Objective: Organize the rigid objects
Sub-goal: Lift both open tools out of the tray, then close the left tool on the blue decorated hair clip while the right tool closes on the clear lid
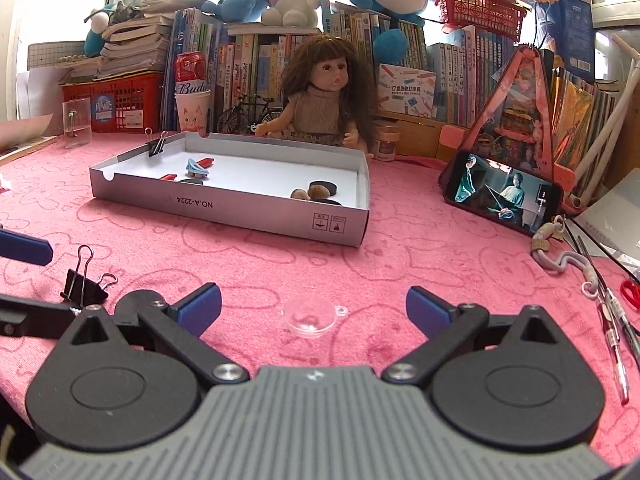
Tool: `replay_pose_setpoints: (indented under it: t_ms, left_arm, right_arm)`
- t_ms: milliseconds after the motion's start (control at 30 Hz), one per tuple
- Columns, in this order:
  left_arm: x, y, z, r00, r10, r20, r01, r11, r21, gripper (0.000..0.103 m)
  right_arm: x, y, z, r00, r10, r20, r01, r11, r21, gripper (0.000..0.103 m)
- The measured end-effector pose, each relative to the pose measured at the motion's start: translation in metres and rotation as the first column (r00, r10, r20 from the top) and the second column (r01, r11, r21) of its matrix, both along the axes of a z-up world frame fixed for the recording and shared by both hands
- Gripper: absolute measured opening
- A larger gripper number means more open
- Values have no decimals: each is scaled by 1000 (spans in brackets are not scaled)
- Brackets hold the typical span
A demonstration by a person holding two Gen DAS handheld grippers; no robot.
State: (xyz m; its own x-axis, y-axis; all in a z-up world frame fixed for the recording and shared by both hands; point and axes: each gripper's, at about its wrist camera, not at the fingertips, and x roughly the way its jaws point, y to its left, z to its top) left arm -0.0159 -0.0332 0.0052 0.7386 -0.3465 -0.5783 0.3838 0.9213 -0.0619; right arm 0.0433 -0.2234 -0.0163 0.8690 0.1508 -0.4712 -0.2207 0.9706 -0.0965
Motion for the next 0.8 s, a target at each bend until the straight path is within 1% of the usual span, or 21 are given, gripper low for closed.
replay_pose_setpoints:
  t_ms: [33,67,100,133,167,200,233,300,333,400,467,500,567,600,633,667,700,733,800]
  left_arm:
    - [-2,-1,-1,1000,-9,-6,9,1000,-1,70]
    - [-3,-2,-2,1000,-16,-10,16,1000,-1,67]
    - [-5,-3,-3,1000,-19,-15,19,1000,0,61]
    - [-5,-5,-3,1000,-20,-20,20,1000,2,58]
    - [-6,-6,-4,1000,-19,-22,19,1000,3,51]
    - [-6,-6,-4,1000,-14,-19,14,1000,8,46]
    - [-7,-7,-4,1000,-9,-13,9,1000,15,44]
    - [-7,-7,-5,1000,-2,-13,2,1000,18,37]
    - [-6,-7,-5,1000,5,-13,-5,1000,18,35]
    - [-5,-6,-5,1000,20,-11,-19,1000,22,24]
    - [-5,-4,-5,1000,25,-13,-25,1000,13,23]
    - [-5,-3,-5,999,29,-12,-29,1000,10,21]
    - [-4,-2,-4,999,37,-9,-36,999,9,21]
    - [-4,-2,-4,999,41,-8,-41,999,8,21]
    - [-4,-1,-4,999,43,-6,-43,999,6,21]
    - [-4,0,-3,999,46,-5,-46,999,4,21]
    - [-4,0,-2,999,50,-1,-50,999,3,21]
    - [-3,1,-1,999,53,3,-53,999,2,21]
    - [-2,3,1,998,62,11,-62,998,2,21]
  right_arm:
    - [0,0,0,1000,-1,0,1,1000,0,102]
    - [0,0,0,1000,-1,-1,1,1000,-1,102]
    - [0,1,0,1000,0,0,0,1000,-2,102]
    - [0,1,0,1000,0,1,0,1000,-4,102]
    - [0,1,0,1000,0,1,0,1000,-6,102]
    - [0,1,0,1000,1,2,-1,1000,-7,102]
    - [0,1,0,1000,0,3,0,1000,-7,102]
    - [0,1,0,1000,0,0,0,1000,-4,100]
    - [0,1,-1,1000,1,-5,-1,1000,-3,98]
    - [0,1,-1,1000,5,-15,-5,1000,3,93]
    - [-1,1,-2,1000,8,-24,-8,1000,10,83]
    - [-1,1,-2,1000,9,-30,-8,1000,13,80]
    - [-1,1,-2,999,12,-37,-11,1000,22,67]
    - [-1,1,-2,999,15,-38,-14,999,29,63]
    - [-1,1,-2,999,15,-40,-14,999,33,56]
    - [-1,2,-2,999,18,-43,-16,999,34,51]
    - [-1,2,-2,999,21,-41,-19,999,36,48]
    - [-1,2,-1,999,21,-38,-20,999,35,41]
    - [-2,3,0,999,31,-35,-30,999,39,40]
